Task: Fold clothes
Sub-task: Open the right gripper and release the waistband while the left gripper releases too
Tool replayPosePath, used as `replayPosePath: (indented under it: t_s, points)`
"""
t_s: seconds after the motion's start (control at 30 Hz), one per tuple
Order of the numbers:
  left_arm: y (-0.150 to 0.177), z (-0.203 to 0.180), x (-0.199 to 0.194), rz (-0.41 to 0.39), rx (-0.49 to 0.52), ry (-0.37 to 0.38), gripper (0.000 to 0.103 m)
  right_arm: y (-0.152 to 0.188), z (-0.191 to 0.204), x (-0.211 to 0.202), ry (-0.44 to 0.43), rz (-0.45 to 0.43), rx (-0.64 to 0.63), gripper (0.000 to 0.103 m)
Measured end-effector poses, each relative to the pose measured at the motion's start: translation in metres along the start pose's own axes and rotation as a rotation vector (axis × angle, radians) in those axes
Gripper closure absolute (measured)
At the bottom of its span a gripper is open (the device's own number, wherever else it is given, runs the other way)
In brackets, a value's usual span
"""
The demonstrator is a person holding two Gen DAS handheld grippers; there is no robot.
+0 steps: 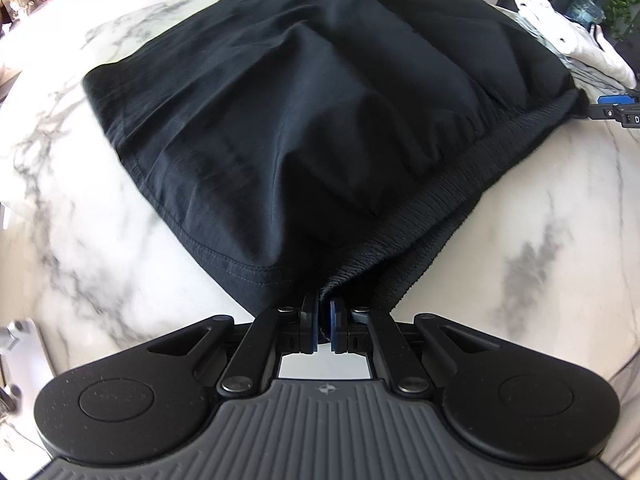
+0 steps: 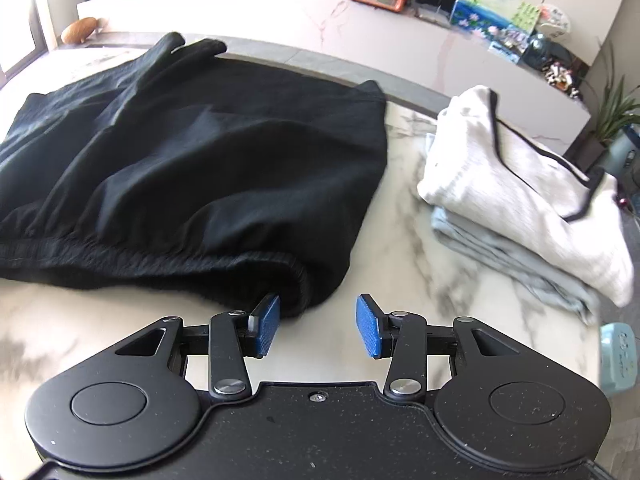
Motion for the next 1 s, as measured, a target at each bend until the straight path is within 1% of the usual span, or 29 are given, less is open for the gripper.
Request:
replayPosePath:
  t_s: [0.07, 0.2, 0.33, 0.43, 0.53, 0.6, 0.7, 0.73, 0.77, 0.87, 0.93, 1.0]
  points:
    - [0.011, -0.015, -0.001, 0.004, 0.006, 0.035, 0.099, 0.011, 0.012, -0.016, -0.014, -0.009, 0.01, 0.062]
    - [0.033, -0.052, 0.002, 0.021, 0.016, 0.13, 0.098, 0.033, 0.04, -0.04, -0.062, -0.024, 0.025, 0.062]
    - [0.048, -0.09, 0.01, 0.033, 0.029, 0.223, 0.097, 0.05, 0.06, -0.053, -0.098, -0.016, 0.036, 0.062]
    - [0.059, -0.117, 0.016, 0.051, 0.052, 0.293, 0.096, 0.061, 0.072, -0.064, -0.096, -0.01, 0.037, 0.062]
    - [0.063, -0.128, 0.017, 0.058, 0.087, 0.301, 0.092, 0.069, 0.078, -0.072, -0.093, -0.014, 0.042, 0.062]
    - [0.066, -0.134, 0.017, 0.061, 0.112, 0.304, 0.087, 0.072, 0.085, -0.077, -0.105, -0.026, 0.043, 0.062]
    - [0.066, -0.128, 0.006, 0.035, 0.161, 0.262, 0.069, 0.073, 0.099, -0.085, -0.132, -0.055, 0.009, 0.062]
    - [0.068, -0.125, 0.001, 0.03, 0.174, 0.265, 0.061, 0.072, 0.104, -0.087, -0.135, -0.064, -0.014, 0.062]
    - [0.07, -0.124, -0.004, 0.028, 0.181, 0.28, 0.058, 0.071, 0.112, -0.089, -0.139, -0.071, -0.042, 0.062]
    - [0.08, -0.123, -0.013, 0.036, 0.2, 0.323, 0.056, 0.066, 0.13, -0.092, -0.152, -0.083, -0.095, 0.062]
    - [0.085, -0.121, -0.017, 0.023, 0.225, 0.313, 0.057, 0.063, 0.14, -0.093, -0.158, -0.094, -0.125, 0.062]
    - [0.085, -0.114, -0.025, -0.017, 0.26, 0.287, 0.059, 0.06, 0.15, -0.096, -0.174, -0.104, -0.146, 0.063]
Point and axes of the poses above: each gripper's, at about its wrist camera, not at the fingertips, and x roughly the way its jaws point, z to its left, y to its underside, the point moved 9 cm from there along x, roughly the way its jaws point, and after that the axes turned 15 degrees about -x, right-handed, at the moved point
